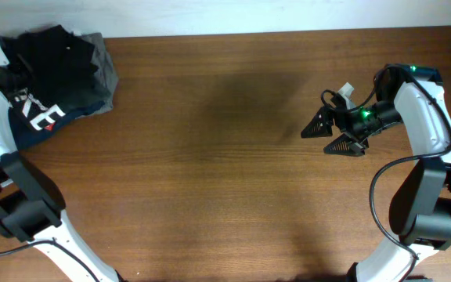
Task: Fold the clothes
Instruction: 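Lower the shirt onto the stack and release with the left gripper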
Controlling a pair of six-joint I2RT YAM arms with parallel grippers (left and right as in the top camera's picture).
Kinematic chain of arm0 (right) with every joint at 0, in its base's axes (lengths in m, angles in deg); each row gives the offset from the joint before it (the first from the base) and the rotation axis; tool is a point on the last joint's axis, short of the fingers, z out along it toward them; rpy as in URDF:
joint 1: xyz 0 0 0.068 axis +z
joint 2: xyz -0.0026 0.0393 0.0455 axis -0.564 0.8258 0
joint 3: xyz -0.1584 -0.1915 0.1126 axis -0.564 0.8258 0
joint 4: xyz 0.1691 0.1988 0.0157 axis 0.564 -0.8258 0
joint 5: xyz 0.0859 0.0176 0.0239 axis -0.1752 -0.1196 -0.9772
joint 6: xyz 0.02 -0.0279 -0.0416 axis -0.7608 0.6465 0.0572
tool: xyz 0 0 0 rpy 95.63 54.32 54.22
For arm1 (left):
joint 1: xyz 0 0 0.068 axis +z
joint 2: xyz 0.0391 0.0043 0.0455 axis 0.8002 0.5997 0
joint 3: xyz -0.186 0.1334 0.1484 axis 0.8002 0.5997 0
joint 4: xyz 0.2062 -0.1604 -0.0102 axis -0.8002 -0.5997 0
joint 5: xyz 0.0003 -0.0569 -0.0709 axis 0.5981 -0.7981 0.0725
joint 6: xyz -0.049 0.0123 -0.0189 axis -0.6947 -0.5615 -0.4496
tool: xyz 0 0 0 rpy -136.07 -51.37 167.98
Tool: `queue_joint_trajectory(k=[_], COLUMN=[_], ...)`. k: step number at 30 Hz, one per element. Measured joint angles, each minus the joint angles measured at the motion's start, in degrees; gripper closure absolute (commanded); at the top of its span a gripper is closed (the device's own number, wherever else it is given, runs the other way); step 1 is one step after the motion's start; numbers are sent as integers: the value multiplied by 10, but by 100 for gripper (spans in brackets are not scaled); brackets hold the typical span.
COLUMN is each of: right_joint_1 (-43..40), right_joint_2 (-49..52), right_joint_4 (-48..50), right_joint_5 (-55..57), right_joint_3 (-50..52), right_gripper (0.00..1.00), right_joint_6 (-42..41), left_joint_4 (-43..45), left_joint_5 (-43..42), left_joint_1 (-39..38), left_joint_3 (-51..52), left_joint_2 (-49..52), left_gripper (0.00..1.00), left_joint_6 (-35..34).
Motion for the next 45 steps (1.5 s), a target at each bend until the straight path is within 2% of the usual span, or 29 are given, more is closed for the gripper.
queue_joint_trajectory(k=[1,7,13,17,20,21,22,23,24,25,30,33,41,45], right_joint_1=[0,0,0,0,0,0,0,0,0,0,0,0,0,0], right_joint_2=[0,0,0,0,0,0,0,0,0,0,0,0,0,0], right_joint_4=[0,0,0,0,0,1,1,2,3,3,3,2,-5,-10], right_joint_5=[0,0,0,0,0,0,0,0,0,0,0,0,0,0], right_joint_3=[0,0,0,0,0,0,0,0,0,0,0,0,0,0], right_gripper=[1,1,1,1,1,1,1,1,1,1,1,1,1,1], right_joint_6=[0,0,2,4,12,13,13,13,13,13,14,15,14,15], left_joint_4=[-3,-22,-74,-80,-70,-65,-60,-49,-34,-10,123,192,265,306], left_joint_5=[13,53,131,153,153,153,149,139,127,115,98,91,115,123], left_joint_1=[1,5,5,5,3,1,-1,-4,-8,-15,-33,-38,-38,-39], left_joint_3=[0,-3,-5,-5,-5,-6,-7,-9,-12,-15,-17,-17,-16,-16], left_joint_2=[5,11,7,-29,-94,-124,-140,-153,-164,-168,-128,-54,114,120], left_gripper=[1,1,1,1,2,16,25,60,83,99,100,100,100,100], left_joint_6=[0,3,-31,-54,-64,-67,-68,-68,-71,-75,-75,-74,-40,14])
